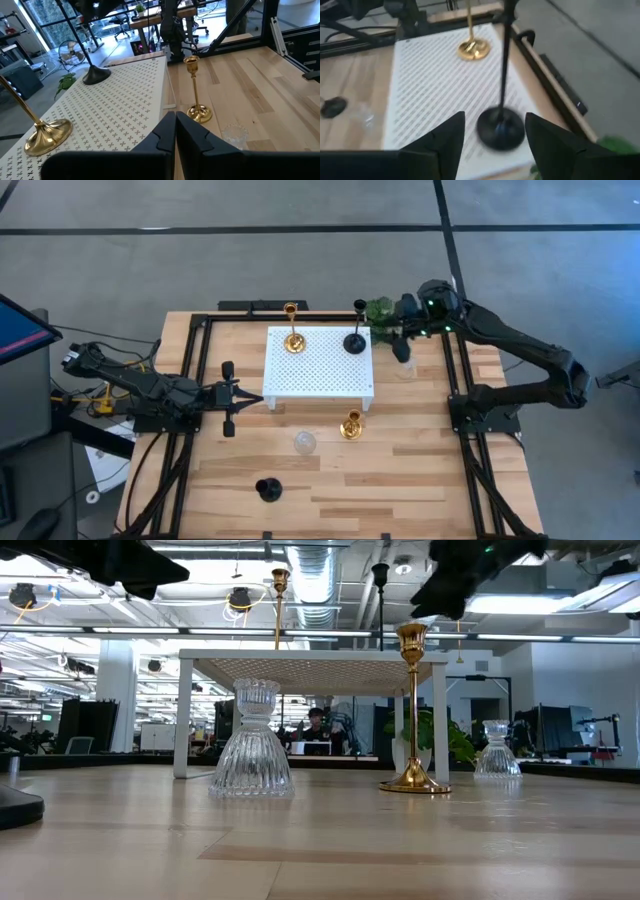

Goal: Pick & Place candle stick holders
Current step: Put the gold candle holder on the shelf

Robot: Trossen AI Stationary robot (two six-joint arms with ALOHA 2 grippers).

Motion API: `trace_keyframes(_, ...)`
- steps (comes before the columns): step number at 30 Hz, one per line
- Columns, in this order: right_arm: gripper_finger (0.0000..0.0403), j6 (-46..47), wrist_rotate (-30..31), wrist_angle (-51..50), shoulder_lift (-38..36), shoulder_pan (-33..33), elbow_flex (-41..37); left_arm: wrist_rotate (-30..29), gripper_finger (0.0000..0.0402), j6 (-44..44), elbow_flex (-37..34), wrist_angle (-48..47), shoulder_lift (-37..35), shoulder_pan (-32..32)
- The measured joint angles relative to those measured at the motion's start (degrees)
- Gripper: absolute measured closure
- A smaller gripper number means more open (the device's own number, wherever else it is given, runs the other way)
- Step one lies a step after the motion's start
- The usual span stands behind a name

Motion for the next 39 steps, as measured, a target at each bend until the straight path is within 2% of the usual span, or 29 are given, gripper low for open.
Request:
trace_keyframes(8,0.0256,4.7,-0.1,-15.2,-6.7,5.1,0.0,0.0,0.0389,0.0,0.0,0.0,0.0,0.0)
trace_keyframes(14,0.0286,6.3,0.0,-18.7,-8.0,11.4,-0.1,0.0,0.0389,0.0,0.0,0.0,0.0,0.0)
trace_keyframes(22,0.0307,9.5,0.3,-13.2,-8.0,18.4,-7.8,0.0,0.0389,-0.6,0.0,0.0,0.0,0.0)
trace_keyframes(33,0.0319,21.1,0.4,8.8,-7.9,26.4,-25.2,0.0,0.0389,-0.6,0.0,-0.2,0.0,0.0)
trace_keyframes(39,0.0329,29.1,2.2,11.2,-7.9,32.9,-27.3,0.0,0.0389,-0.6,0.0,-0.2,0.0,0.0)
